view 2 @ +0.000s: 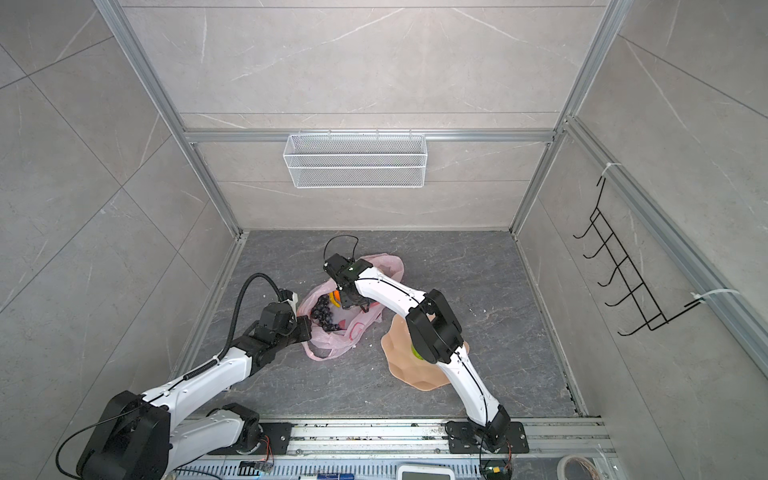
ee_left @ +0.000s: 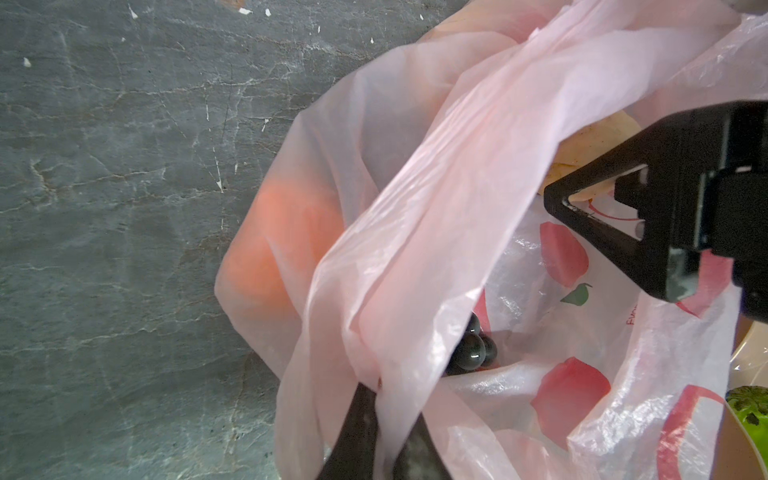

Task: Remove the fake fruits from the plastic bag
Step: 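Reach the right gripper into the bag and grasp the cream bun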

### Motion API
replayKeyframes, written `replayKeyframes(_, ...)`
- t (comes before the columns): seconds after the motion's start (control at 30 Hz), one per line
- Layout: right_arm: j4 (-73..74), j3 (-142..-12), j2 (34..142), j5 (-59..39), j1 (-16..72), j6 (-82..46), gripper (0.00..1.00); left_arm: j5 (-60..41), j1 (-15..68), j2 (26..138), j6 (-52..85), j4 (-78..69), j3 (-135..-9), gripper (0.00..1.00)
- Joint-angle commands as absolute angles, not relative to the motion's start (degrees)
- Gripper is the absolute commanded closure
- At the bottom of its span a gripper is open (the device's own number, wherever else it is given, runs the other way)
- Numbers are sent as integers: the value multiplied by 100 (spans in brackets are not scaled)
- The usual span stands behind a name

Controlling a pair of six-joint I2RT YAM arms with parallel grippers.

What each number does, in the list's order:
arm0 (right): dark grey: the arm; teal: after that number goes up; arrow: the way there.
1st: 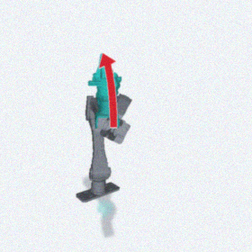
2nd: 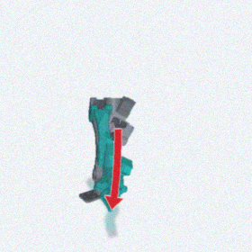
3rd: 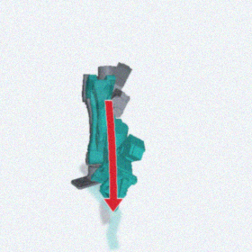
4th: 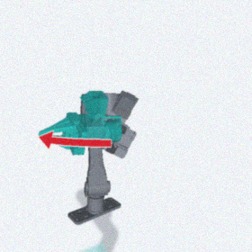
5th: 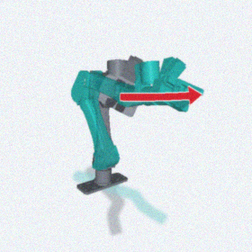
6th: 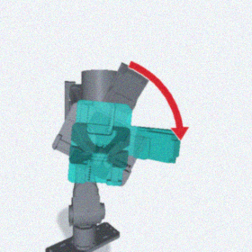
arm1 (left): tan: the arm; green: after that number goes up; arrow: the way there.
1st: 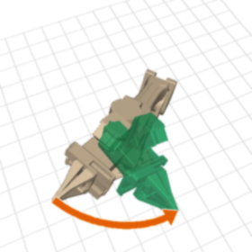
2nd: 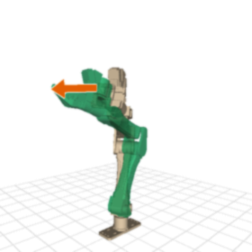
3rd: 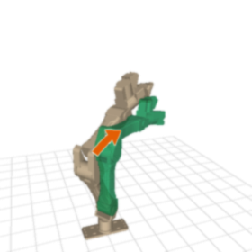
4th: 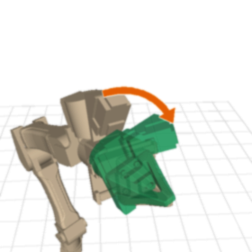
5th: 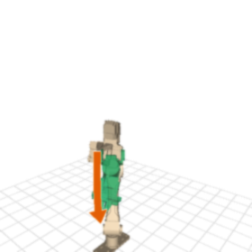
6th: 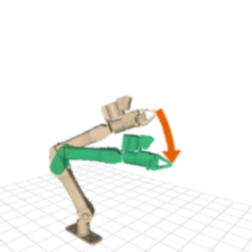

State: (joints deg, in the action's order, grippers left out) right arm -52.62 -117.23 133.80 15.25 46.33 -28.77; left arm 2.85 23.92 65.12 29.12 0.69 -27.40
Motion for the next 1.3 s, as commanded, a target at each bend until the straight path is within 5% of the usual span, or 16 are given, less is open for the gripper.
replayKeyframes(0.0, -5185, -11633, 13197, 1693, 4610, -2795, 28, 279, 2422, 6524, 2936, -9, -2795, 90)
replayKeyframes(1.27, -5781, -14024, 15042, 1608, 4094, -3792, 14, 248, 2417, 6348, 2982, 31, -2660, 91)
